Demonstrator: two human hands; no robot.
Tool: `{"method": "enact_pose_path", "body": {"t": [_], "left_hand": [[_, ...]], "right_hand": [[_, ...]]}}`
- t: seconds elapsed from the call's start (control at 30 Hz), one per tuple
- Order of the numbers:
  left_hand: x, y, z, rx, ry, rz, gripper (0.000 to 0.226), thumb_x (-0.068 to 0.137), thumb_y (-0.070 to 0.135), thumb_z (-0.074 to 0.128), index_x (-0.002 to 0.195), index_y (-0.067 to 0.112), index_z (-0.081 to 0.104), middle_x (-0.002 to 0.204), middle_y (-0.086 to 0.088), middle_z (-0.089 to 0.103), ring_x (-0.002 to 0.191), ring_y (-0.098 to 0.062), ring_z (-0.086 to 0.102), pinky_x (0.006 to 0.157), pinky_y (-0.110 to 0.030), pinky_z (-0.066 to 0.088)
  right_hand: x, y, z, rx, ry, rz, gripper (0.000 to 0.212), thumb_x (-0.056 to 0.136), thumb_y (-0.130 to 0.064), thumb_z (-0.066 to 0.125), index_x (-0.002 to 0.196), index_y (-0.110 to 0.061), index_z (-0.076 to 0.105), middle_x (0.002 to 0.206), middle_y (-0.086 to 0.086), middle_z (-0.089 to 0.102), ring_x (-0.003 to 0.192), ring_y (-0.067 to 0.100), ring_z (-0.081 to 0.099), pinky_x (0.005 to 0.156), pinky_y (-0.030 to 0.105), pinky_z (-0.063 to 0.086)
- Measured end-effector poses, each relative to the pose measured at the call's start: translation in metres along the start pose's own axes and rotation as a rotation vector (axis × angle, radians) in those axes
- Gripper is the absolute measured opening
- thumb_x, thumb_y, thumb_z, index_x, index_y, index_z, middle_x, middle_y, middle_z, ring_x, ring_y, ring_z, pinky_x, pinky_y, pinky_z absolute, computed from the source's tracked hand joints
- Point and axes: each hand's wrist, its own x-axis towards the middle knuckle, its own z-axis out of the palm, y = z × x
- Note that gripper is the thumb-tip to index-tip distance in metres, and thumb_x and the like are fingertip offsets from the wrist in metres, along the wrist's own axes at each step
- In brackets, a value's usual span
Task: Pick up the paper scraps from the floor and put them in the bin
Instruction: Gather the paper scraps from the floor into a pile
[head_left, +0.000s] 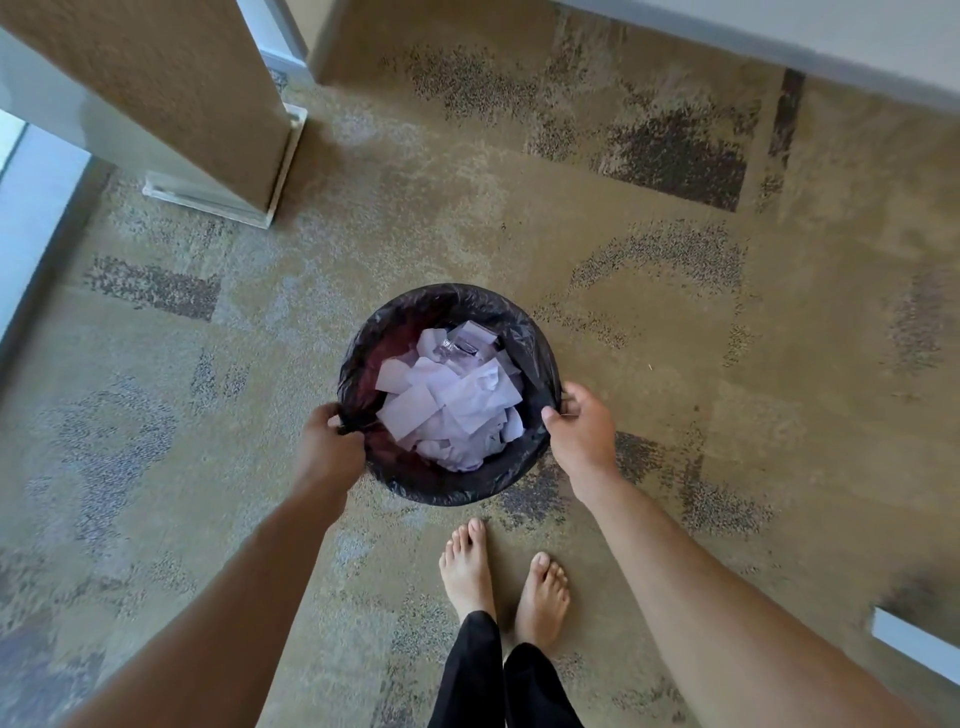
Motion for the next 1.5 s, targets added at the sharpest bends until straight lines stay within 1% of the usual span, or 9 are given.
{"method": "enact_pose_path", "body": {"t": [0.1,0.37,0.57,0.67,0.87,1.07,1.23,1.4,1.5], "left_hand": [[-0.004,0.009,-0.004,-0.008,-0.044,-0.005,0.042,0.090,-0.011,0.044,0.127,0.008,0.049,0.087,-0.009,0.063,0.071,-0.024,0.058,0.061,-0.036,0.046],[-0.041,0.063,-0.008,-0.037,-0.079,0.044,0.042,0.093,-0.010,0.045,0.130,0.009,0.046,0.093,-0.006,0.064,0.079,-0.021,0.062,0.059,-0.032,0.050],[-0.069,0.157,-0.001,-0.038,-0.075,0.085,0.042,0.091,-0.007,0.048,0.129,0.011,0.049,0.095,-0.007,0.066,0.083,-0.027,0.064,0.073,-0.044,0.054],[-0.077,0.209,0.005,-0.049,-0.066,0.115,0.038,0.091,-0.009,0.046,0.124,0.009,0.051,0.094,-0.010,0.066,0.082,-0.028,0.063,0.074,-0.044,0.054],[-0.076,0.295,0.017,-0.050,-0.008,0.173,0.038,0.085,-0.007,0.049,0.114,0.016,0.055,0.091,-0.010,0.069,0.086,-0.036,0.066,0.076,-0.057,0.055],[-0.048,0.364,0.036,-0.170,0.019,0.164,0.036,0.087,-0.009,0.048,0.115,0.012,0.054,0.095,-0.013,0.068,0.084,-0.032,0.066,0.067,-0.044,0.058],[-0.002,0.414,0.049,-0.236,-0.012,0.154,0.038,0.088,-0.010,0.048,0.118,0.011,0.056,0.094,-0.010,0.067,0.084,-0.029,0.066,0.066,-0.039,0.057],[0.042,0.464,0.060,-0.293,-0.013,0.130,0.035,0.089,-0.011,0.048,0.113,0.014,0.056,0.090,-0.007,0.065,0.074,-0.021,0.062,0.058,-0.032,0.051],[0.080,0.480,0.065,-0.309,0.006,0.127,0.034,0.090,-0.009,0.050,0.116,0.012,0.055,0.095,-0.008,0.066,0.077,-0.021,0.064,0.058,-0.032,0.052]], "right_hand": [[0.001,-0.003,-0.011,0.034,-0.010,0.023,0.043,0.093,-0.004,0.059,0.134,-0.014,0.053,0.088,-0.010,0.060,0.078,0.000,0.058,0.062,0.015,0.044],[-0.013,-0.042,-0.050,0.083,0.009,0.033,0.047,0.092,-0.006,0.062,0.136,-0.016,0.051,0.104,0.002,0.063,0.090,0.014,0.061,0.073,0.023,0.047],[-0.006,-0.120,-0.099,0.120,0.035,0.006,0.043,0.092,-0.005,0.061,0.133,-0.015,0.054,0.100,-0.001,0.063,0.082,0.006,0.060,0.062,0.014,0.044],[0.011,-0.162,-0.121,0.123,0.001,-0.002,0.042,0.092,-0.008,0.062,0.133,-0.014,0.053,0.098,-0.001,0.063,0.083,0.008,0.060,0.063,0.016,0.043],[0.051,-0.247,-0.157,0.096,-0.031,-0.079,0.033,0.093,-0.004,0.060,0.125,-0.011,0.057,0.098,0.002,0.065,0.090,0.017,0.063,0.065,0.021,0.044],[0.108,-0.319,-0.167,0.060,-0.039,-0.155,0.026,0.096,-0.009,0.056,0.120,-0.020,0.059,0.096,-0.006,0.062,0.084,0.008,0.058,0.072,0.027,0.044],[0.165,-0.372,-0.154,0.061,-0.043,-0.162,0.033,0.098,-0.011,0.054,0.130,-0.021,0.055,0.111,-0.002,0.064,0.098,0.017,0.063,0.081,0.032,0.050],[0.218,-0.424,-0.140,0.032,-0.057,-0.180,0.036,0.099,-0.007,0.050,0.133,-0.018,0.052,0.110,-0.004,0.060,0.097,0.017,0.059,0.088,0.034,0.049],[0.258,-0.443,-0.126,0.013,-0.065,-0.186,0.031,0.099,-0.007,0.051,0.126,-0.021,0.056,0.109,0.001,0.064,0.096,0.021,0.063,0.079,0.033,0.049]]}}
